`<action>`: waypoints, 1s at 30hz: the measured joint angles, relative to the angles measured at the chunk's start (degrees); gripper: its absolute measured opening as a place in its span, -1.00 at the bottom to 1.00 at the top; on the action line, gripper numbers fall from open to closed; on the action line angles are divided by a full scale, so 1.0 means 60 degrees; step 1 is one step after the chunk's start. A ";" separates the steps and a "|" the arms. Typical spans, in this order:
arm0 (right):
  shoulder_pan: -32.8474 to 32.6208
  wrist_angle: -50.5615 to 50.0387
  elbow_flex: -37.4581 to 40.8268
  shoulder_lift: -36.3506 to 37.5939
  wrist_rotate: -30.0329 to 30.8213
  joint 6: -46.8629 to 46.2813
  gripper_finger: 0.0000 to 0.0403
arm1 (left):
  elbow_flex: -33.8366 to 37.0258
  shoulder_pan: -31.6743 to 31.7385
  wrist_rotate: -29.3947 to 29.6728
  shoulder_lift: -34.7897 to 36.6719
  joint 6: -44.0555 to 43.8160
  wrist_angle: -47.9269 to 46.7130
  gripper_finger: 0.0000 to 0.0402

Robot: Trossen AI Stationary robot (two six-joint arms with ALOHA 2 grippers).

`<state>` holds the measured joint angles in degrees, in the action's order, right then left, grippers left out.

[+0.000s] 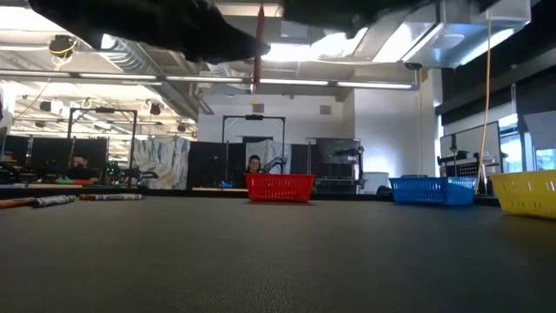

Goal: Sort crayons
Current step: Put the orange crayon into the red bin

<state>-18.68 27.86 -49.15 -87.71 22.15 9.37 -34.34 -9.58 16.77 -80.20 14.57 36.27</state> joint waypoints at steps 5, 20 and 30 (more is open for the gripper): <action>-0.0956 -0.2793 0.0004 0.1042 0.1073 -0.1044 -0.39 | 0.0003 0.0951 0.1079 -0.0012 0.0356 0.0007 -0.92; -0.1886 -0.3634 0.0011 0.1182 0.1727 -0.2422 -0.37 | -0.0958 0.6158 -0.2178 -0.0646 -0.0406 -0.0749 -0.91; -0.1883 -0.3833 0.0018 0.1182 0.1734 -0.2499 -0.37 | -0.2368 0.7317 -0.2893 -0.3256 -0.0654 -0.0770 -0.91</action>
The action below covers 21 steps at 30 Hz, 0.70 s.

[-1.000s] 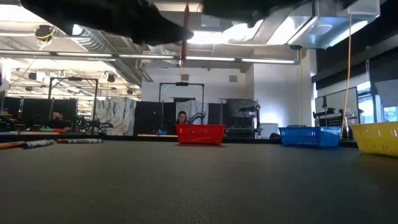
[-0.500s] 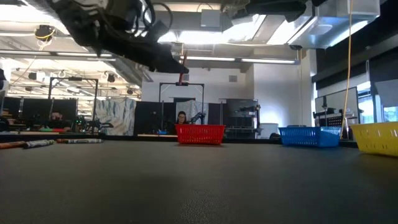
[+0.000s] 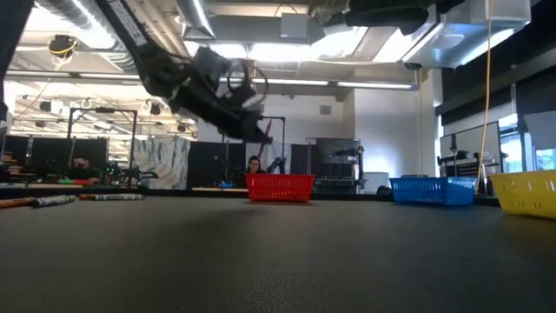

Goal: Sort crayons
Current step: Put the orange crayon into the red bin, then put the green crayon into the yellow bin

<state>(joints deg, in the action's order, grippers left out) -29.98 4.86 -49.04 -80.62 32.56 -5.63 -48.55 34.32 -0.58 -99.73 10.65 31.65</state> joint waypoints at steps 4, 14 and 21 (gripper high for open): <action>0.0000 -0.0096 0.0000 0.0000 0.0000 0.0003 -0.37 | -0.0189 0.0129 0.0004 -0.0685 -0.0009 -0.0009 -0.91; 0.0000 -0.0130 0.0000 0.0000 0.0000 0.0010 -0.37 | -0.0216 0.0130 0.0259 -0.0534 -0.0466 -0.0364 -0.60; 0.0007 -0.0134 0.0000 -0.0004 0.0000 0.0227 -0.37 | -0.0216 -0.0227 0.0104 0.0710 -0.0990 -0.1653 -0.42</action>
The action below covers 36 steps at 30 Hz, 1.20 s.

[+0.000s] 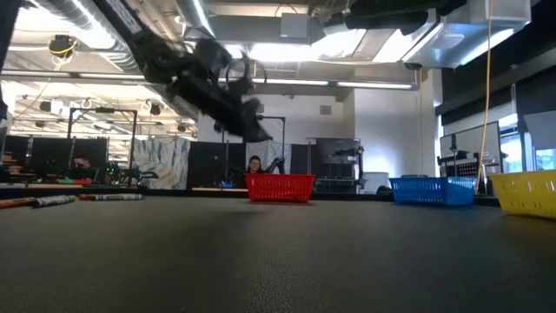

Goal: Sort crayons
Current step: Put the green crayon into the yellow bin

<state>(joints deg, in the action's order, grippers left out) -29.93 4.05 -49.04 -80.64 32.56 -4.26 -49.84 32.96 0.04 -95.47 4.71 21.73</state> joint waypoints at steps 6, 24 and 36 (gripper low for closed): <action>0.0000 -0.0033 0.0000 0.0000 0.0000 -0.0011 -0.37 | 0.0316 -0.1103 -0.0292 0.1262 0.0237 0.0002 -0.42; -0.0009 -0.0298 -0.0220 -0.0047 -0.0787 -0.0576 -0.37 | 0.1086 -0.5158 0.0049 0.1736 0.1075 0.1735 -0.43; -0.1967 -0.5509 -0.1752 -0.0040 -0.3013 -0.8882 -0.37 | 0.1086 -0.6040 0.1635 0.1736 0.1740 0.1724 -0.43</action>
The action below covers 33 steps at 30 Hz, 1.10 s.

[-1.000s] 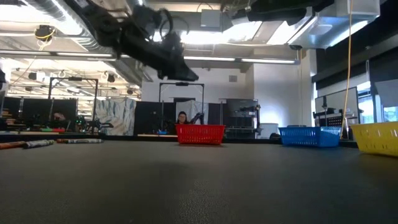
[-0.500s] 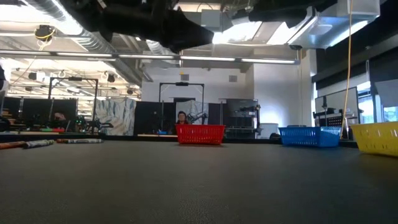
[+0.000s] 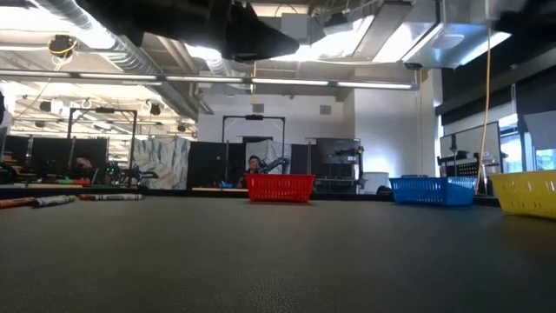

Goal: Sort crayons
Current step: Put the green crayon into the yellow bin

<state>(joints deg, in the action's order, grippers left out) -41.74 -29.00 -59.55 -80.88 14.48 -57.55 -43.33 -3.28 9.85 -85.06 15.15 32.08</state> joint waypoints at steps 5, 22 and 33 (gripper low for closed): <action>-0.1162 -0.0512 0.0211 -0.0426 -0.0711 -0.3506 -0.37 | 0.0000 -0.0268 -0.0007 0.0000 0.0008 0.0048 -0.43; -0.1734 -0.1773 0.0215 -0.2603 -0.3492 -0.7138 -0.37 | 0.0000 -0.0471 -0.0007 0.0000 0.0001 -0.0021 -0.43; -0.1726 -0.1348 0.0215 -0.3206 -0.3005 -0.7411 -0.37 | 0.0004 -0.0471 -0.0007 -0.0001 -0.0007 -0.0087 -0.43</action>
<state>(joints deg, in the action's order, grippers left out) -52.10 -37.09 -58.26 -100.12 -3.55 -102.02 -43.31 -6.11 9.80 -85.07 15.11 31.55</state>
